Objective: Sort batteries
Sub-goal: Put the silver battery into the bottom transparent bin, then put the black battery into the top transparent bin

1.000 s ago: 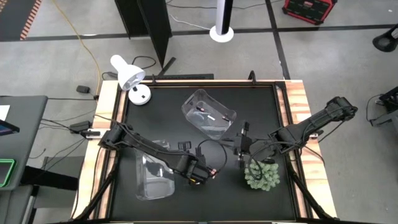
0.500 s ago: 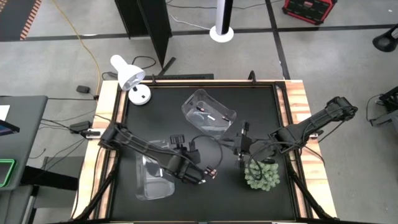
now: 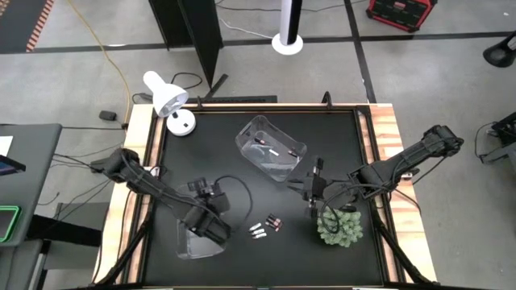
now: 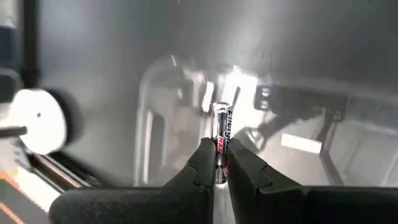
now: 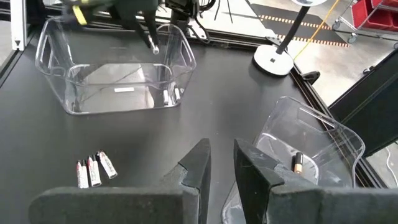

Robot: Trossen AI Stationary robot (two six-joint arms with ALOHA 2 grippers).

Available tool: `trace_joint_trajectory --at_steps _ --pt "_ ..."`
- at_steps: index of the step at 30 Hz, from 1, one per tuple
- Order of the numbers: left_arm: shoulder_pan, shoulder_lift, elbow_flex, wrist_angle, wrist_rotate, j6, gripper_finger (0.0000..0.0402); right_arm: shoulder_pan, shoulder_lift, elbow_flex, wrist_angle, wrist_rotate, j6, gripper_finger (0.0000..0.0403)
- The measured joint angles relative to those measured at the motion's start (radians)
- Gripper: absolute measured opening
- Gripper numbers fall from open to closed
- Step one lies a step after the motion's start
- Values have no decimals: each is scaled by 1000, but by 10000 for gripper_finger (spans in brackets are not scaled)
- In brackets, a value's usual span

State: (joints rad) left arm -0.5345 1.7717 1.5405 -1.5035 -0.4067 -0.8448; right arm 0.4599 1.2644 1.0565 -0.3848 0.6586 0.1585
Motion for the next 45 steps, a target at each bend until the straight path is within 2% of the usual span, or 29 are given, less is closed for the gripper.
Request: trace_joint_trajectory --at_steps 4,9,16,23,26,29,35,38,41,45 --pt "-2 -43 -179 129 69 30 12 -5 0 0 3 0 0 88" --pt "19 -70 -372 396 123 153 13 -20 17 0 6 0 2 88" --pt "76 -70 -505 619 171 238 14 -69 76 0 34 -1 -10 88" --pt "110 -70 -518 634 168 277 15 -116 98 -1 32 -7 -10 88" --pt "115 -70 -518 637 134 284 24 -117 99 -1 35 -7 -10 88" --pt "120 -70 -518 645 112 286 52 -115 100 -1 33 -8 -22 88" --pt "120 -70 -497 612 110 290 137 -94 100 -1 33 -10 -66 88" --pt "115 -70 -447 552 109 299 167 -85 98 -1 35 -70 -86 90" --pt "106 -74 -388 495 85 295 178 -86 98 -1 34 -137 -87 108" --pt "73 -108 -330 478 2 296 179 -85 99 -1 26 -196 -81 159"
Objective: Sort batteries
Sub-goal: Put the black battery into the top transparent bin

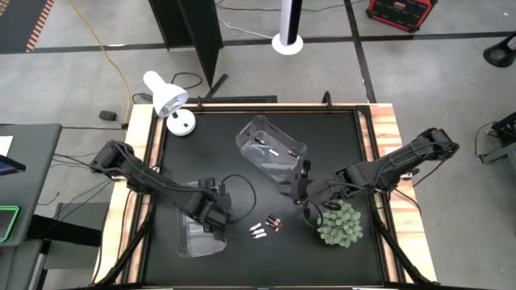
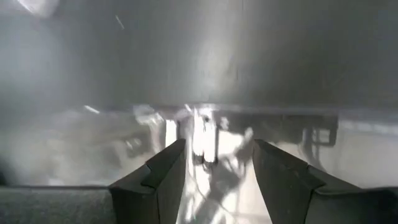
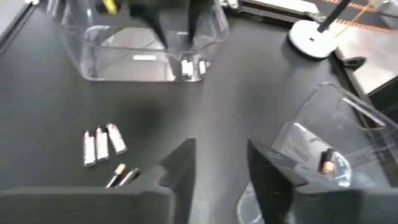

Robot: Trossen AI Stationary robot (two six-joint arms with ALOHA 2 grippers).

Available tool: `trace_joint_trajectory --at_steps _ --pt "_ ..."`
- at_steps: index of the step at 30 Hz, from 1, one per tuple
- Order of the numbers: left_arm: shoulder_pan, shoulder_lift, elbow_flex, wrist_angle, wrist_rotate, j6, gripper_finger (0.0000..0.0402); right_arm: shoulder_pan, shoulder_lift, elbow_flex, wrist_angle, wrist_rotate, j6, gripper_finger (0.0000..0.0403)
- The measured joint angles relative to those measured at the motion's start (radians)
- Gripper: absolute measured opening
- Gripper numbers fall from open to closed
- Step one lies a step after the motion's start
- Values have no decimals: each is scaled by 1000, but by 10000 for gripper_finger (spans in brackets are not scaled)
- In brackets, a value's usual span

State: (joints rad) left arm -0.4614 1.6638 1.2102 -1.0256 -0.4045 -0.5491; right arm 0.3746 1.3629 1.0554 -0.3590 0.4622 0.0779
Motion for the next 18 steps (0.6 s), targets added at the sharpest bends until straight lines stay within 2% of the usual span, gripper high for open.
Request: trace_joint_trajectory --at_steps 4,7,12,15,18 --pt "-54 -78 19 -1 -186 -56 178 29 25 0 1 -30 -19 226" --pt "-105 -153 6 -3 -336 -141 178 58 80 5 6 -55 -40 258" --pt "-205 -239 -19 37 -590 -218 177 122 208 30 -2 -62 -96 259" --pt "-256 -257 -21 60 -755 -226 177 133 283 61 1 -130 -92 249" --pt "-290 -258 -21 68 -878 -221 177 119 365 95 -2 -224 -44 242"
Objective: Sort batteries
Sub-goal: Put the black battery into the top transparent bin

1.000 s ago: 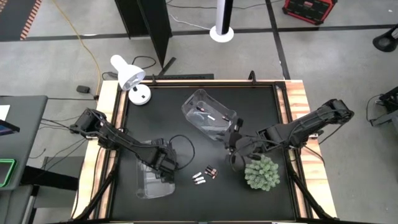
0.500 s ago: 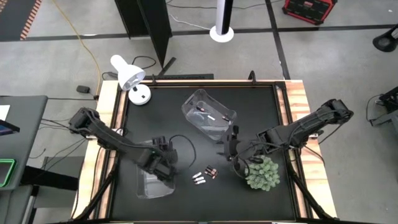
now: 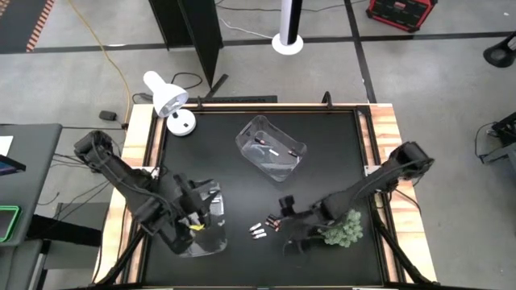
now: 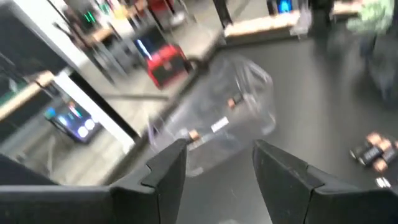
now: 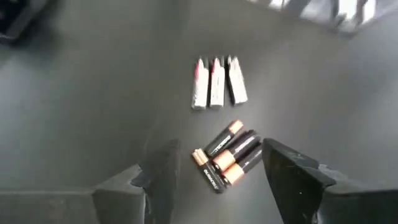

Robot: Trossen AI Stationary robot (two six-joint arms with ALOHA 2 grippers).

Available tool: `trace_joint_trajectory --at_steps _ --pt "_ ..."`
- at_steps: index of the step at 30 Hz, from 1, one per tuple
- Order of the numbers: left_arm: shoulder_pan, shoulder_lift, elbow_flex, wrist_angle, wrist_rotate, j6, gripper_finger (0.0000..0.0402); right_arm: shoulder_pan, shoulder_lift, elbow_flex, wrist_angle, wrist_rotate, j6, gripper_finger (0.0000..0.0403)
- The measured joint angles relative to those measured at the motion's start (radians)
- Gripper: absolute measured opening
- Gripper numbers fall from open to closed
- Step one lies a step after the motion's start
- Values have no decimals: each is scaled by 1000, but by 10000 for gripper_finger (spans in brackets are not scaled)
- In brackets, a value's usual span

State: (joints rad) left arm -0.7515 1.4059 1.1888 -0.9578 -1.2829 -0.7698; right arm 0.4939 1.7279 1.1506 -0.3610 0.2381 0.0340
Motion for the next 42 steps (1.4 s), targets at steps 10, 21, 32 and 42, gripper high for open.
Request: trace_joint_trajectory --at_steps 10,21,32,42 --pt "-43 0 -1 0 -36 -7 177 -17 195 152 -141 -114 22 240" --pt "-44 0 -1 1 -38 -9 177 -18 285 188 -232 -128 46 239" --pt "-44 0 -1 2 -26 -13 177 -16 211 185 -295 -103 155 213" --pt "-44 0 -1 2 -16 -13 177 19 164 186 -466 -135 359 216"
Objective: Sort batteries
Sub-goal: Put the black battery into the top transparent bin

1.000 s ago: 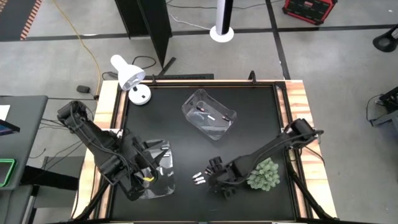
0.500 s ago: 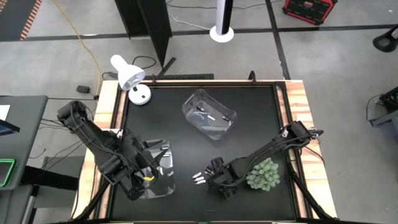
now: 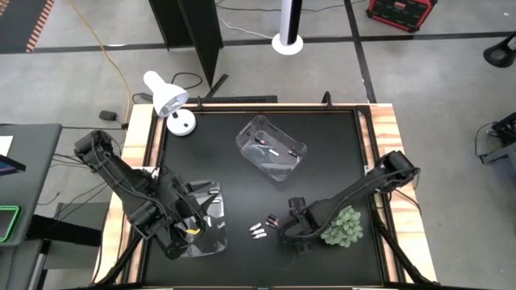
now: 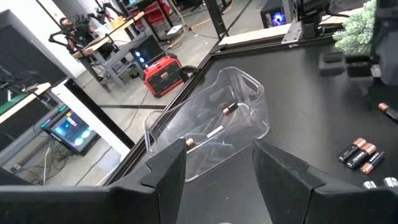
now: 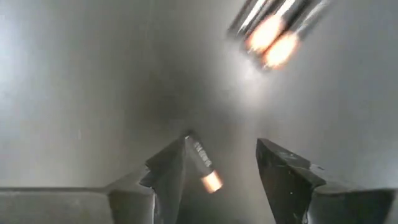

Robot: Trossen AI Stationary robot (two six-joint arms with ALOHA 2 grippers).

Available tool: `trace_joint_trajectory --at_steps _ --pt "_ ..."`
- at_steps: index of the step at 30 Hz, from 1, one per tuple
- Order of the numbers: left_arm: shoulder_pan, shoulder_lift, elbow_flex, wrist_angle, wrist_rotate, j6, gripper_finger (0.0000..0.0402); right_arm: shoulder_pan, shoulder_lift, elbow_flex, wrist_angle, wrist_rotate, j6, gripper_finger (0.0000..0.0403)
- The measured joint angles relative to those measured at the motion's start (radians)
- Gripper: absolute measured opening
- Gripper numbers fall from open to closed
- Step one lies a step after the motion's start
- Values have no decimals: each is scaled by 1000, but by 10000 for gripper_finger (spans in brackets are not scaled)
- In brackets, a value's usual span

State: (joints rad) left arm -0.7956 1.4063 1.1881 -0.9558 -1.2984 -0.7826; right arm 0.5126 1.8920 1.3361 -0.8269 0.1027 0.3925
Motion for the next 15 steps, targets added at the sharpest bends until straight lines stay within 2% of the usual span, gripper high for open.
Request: trace_joint_trajectory --at_steps 9,15 --pt "0 0 0 -3 3 1 177 92 115 4 -22 -4 46 208" --pt "0 0 0 3 3 0 177 86 134 5 -35 -2 52 162"
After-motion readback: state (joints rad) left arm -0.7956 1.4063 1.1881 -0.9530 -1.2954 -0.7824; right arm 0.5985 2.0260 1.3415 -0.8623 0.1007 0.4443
